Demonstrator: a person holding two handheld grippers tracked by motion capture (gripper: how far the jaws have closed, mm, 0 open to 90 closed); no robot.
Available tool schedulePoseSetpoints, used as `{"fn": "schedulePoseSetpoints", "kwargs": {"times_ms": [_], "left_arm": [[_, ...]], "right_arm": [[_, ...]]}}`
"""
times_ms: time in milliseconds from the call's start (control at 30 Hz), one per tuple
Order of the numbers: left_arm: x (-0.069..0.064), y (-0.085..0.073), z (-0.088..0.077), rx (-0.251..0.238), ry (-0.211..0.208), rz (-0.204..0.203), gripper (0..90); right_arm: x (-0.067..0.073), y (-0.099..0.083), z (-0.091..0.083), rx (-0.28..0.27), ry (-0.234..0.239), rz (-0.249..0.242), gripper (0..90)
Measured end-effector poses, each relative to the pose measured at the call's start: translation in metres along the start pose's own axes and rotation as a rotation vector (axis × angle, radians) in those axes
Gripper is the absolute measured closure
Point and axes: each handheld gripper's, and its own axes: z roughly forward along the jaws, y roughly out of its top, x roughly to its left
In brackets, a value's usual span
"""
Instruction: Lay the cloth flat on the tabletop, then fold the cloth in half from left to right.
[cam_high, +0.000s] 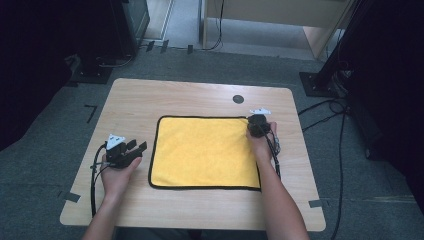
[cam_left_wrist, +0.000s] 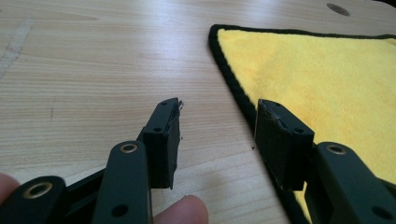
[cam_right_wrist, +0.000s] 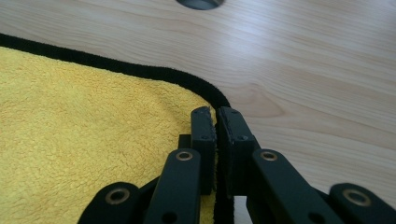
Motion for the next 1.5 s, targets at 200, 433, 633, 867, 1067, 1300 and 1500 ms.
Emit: {"fn": "schedulePoseSetpoints", "kwargs": {"times_ms": [200,433,633,867,1067,1300,1500], "left_arm": [[0.001,-0.001,0.002,0.006,-0.002,-0.002,48.9],[-0.002,-0.001,0.001,0.012,0.0,0.005,46.6],[-0.01,0.0,-0.008,0.05,0.021,0.027,39.3],[-0.026,-0.009,-0.021,0.097,0.025,0.054,33.5],[-0.035,-0.016,-0.026,0.112,0.025,0.071,31.7],[-0.046,-0.027,-0.036,0.132,0.005,0.096,31.2],[-0.055,-0.035,-0.047,0.127,-0.003,0.13,31.0]], "right_arm": [[-0.021,-0.006,-0.003,-0.002,0.022,0.097,72.7],[-0.027,-0.005,-0.012,-0.031,0.058,0.129,51.9],[-0.022,0.011,-0.025,-0.072,0.085,0.149,45.8],[-0.004,0.031,-0.038,-0.097,0.129,0.095,43.2],[0.015,0.04,-0.043,-0.099,0.183,0.071,42.8],[0.048,0.056,-0.046,-0.105,0.245,0.014,42.9],[0.086,0.065,-0.042,-0.104,0.291,-0.032,43.2]]}}
